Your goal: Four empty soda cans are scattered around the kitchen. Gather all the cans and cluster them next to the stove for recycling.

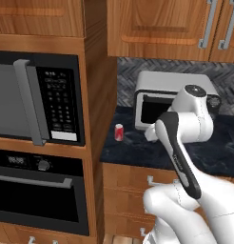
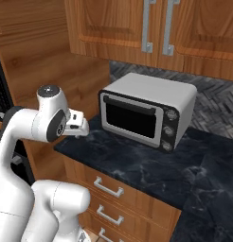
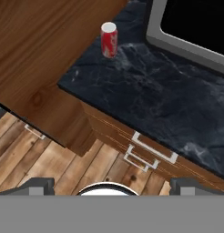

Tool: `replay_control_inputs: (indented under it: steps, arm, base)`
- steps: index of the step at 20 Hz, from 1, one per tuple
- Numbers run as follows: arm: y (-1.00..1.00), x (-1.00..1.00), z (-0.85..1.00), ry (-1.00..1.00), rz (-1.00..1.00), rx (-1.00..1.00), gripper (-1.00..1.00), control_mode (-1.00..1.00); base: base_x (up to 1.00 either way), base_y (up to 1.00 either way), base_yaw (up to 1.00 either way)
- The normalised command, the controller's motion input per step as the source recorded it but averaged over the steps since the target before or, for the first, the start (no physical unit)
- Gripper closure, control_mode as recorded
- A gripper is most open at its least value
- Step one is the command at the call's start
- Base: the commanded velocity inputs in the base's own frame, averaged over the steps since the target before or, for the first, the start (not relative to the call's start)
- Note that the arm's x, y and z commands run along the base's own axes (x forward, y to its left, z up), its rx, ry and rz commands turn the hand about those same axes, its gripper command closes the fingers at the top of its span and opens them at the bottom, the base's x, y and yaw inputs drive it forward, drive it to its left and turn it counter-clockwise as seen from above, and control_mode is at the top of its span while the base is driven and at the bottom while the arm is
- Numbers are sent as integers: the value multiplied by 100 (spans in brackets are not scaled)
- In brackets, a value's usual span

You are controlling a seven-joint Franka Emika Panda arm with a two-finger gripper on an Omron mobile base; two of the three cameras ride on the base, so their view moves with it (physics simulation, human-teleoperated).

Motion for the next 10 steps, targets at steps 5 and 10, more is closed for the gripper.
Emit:
replay_control_inputs:
  steps: [5, 10]
  arm:
    - [2, 28, -7, 0, 2, 0, -100, -100]
    - [12, 28, -10, 0, 0, 0, -100, -100]
  base:
    - [0, 0, 0]
    - [0, 0, 0]
